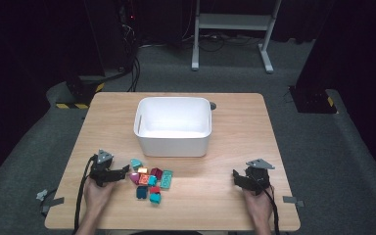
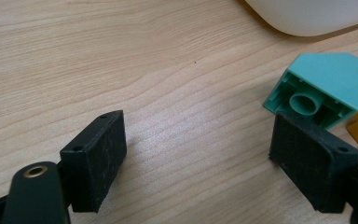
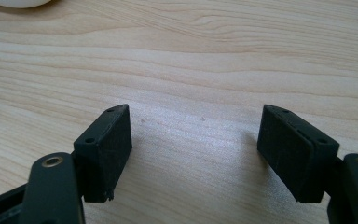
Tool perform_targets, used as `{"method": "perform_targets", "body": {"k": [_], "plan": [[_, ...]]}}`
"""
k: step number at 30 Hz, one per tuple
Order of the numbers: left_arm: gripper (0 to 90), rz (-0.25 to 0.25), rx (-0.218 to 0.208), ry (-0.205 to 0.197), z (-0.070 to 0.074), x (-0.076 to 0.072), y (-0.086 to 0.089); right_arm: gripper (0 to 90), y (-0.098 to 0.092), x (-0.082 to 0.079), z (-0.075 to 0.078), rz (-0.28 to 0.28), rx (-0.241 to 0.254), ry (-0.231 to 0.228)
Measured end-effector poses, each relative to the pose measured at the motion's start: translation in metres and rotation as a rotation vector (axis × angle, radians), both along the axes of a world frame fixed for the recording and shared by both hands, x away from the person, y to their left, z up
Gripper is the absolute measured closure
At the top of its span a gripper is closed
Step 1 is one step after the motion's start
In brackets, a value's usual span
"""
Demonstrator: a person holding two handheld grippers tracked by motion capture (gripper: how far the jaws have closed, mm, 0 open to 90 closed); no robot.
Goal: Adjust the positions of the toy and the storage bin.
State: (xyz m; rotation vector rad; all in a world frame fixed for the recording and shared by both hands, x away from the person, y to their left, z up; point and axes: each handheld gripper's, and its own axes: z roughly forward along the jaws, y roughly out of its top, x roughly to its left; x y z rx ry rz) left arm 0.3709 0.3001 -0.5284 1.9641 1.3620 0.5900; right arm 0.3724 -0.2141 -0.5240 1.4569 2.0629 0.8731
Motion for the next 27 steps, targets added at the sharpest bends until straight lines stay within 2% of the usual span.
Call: {"method": "perform_targets", "body": {"k": [17,21,24,27], "plan": [[20.4,0.017,0.0,-0.003,0.0,-0.001,0.0,26.1,0.0,0.0,0.0,0.0,0.0,0.0],[20.7,0.021,-0.033,-0.002,0.002,-0.003,0.003,26.2,0.0,0.0,0.0,-0.001,0.0,0.0],[21.0,0.016,-0.035,-0.019,0.006,-0.007,0.003,26.2,0.0,0.0,0.0,-0.001,0.0,-0.001],[21.4,-0.008,-0.064,-0.038,0.013,-0.014,0.002,26.2,0.0,-0.001,0.0,-0.001,0.0,-0.001]]}}
